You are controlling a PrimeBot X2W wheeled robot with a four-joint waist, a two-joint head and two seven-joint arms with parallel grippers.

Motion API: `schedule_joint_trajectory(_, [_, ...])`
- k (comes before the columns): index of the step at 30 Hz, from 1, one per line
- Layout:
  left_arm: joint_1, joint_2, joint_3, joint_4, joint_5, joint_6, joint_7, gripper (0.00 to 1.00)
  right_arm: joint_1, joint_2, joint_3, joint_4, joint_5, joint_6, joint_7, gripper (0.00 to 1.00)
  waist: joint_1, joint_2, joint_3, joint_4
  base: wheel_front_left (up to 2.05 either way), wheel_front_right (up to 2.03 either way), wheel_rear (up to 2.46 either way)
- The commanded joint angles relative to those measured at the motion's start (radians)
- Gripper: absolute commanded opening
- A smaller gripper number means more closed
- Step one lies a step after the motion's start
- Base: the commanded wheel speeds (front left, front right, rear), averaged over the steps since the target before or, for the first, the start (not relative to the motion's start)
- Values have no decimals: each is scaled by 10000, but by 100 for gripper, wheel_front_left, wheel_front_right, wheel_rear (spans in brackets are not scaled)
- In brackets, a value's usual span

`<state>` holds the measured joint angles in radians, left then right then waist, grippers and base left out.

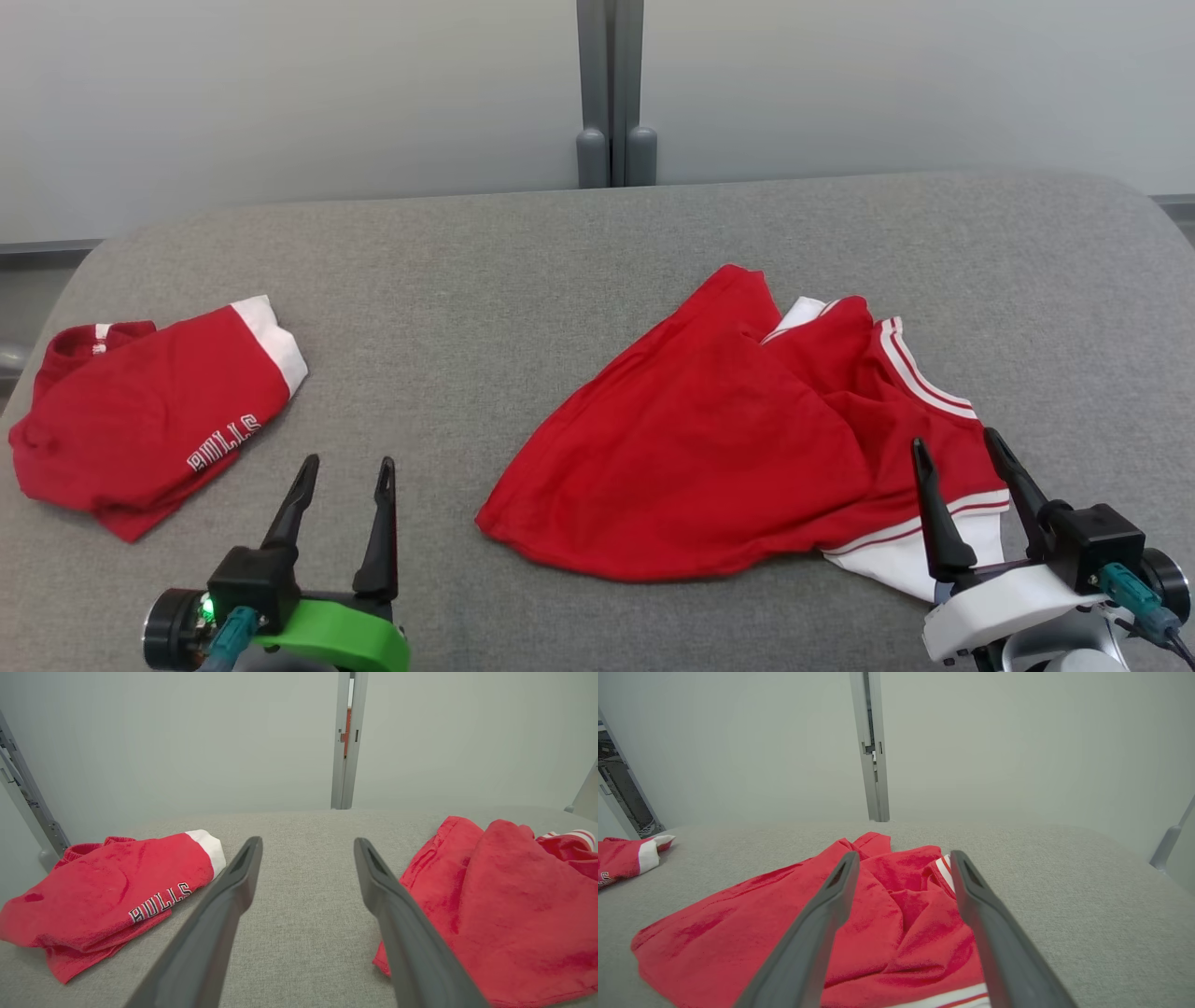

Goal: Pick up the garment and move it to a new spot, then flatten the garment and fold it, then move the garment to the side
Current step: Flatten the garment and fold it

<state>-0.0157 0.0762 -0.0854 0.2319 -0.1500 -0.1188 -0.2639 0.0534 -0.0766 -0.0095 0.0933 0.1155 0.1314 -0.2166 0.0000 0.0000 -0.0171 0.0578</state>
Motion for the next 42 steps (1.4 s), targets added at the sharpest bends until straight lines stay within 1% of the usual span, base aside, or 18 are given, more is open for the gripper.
schedule_joint_trajectory(1, [-298,30,-147,153,49,-52,-5,100,-172,-74,-111,221,-131,-14,82,100,0,0,144,-128,0,0,0])
schedule_joint_trajectory(5, [-822,96,-626,727,12,-87,-7,100,-456,-218,-338,914,-194,-14,148,100,0,0,460,-274,0,0,0])
schedule_joint_trajectory(11, [-1446,107,-1134,1535,-131,-113,-7,100,-683,-260,-457,1914,-188,-14,105,100,0,0,967,-520,0,0,0])
schedule_joint_trajectory(15, [-1673,88,-1480,2089,-252,-125,-5,100,-815,-231,-523,2504,-78,-14,21,100,0,0,1260,-648,0,0,0])
schedule_joint_trajectory(22, [-1737,114,-1943,3135,-522,-123,-5,100,-957,-169,-585,3499,48,-14,-113,100,0,0,1466,-799,0,0,0])
schedule_joint_trajectory(29, [-1914,92,-2245,3777,-774,-124,-7,100,-1210,-167,-311,4448,235,-14,-204,100,0,0,1560,-911,0,0,0])
schedule_joint_trajectory(34, [-2446,64,-2615,4729,-1058,-124,-5,100,-1521,-100,145,5408,456,-14,-250,100,0,0,1668,-875,0,0,0])
schedule_joint_trajectory(35, [-2503,48,-2681,4880,-1161,-125,-5,89,-1540,-85,235,5529,537,-8,-242,100,0,0,1671,-872,0,0,0])
schedule_joint_trajectory(36, [-2603,34,-2806,5031,-1273,-125,-5,39,-1566,-73,341,5646,651,-6,-231,36,0,0,1675,-873,0,0,0])
schedule_joint_trajectory(37, [-2669,28,-2901,5121,-1336,-125,-5,0,-1588,-57,447,5710,747,-6,-245,0,0,0,1676,-878,0,0,0])
schedule_joint_trajectory(40, [-2724,44,-3048,5263,-1508,-125,-5,0,-1677,-76,716,5717,1031,-6,-311,0,0,0,1642,-905,0,0,0])
schedule_joint_trajectory(42, [-2678,66,-3041,5187,-1693,-125,-5,0,-1759,-120,848,5450,1180,-6,-391,0,0,0,1608,-921,0,0,0])
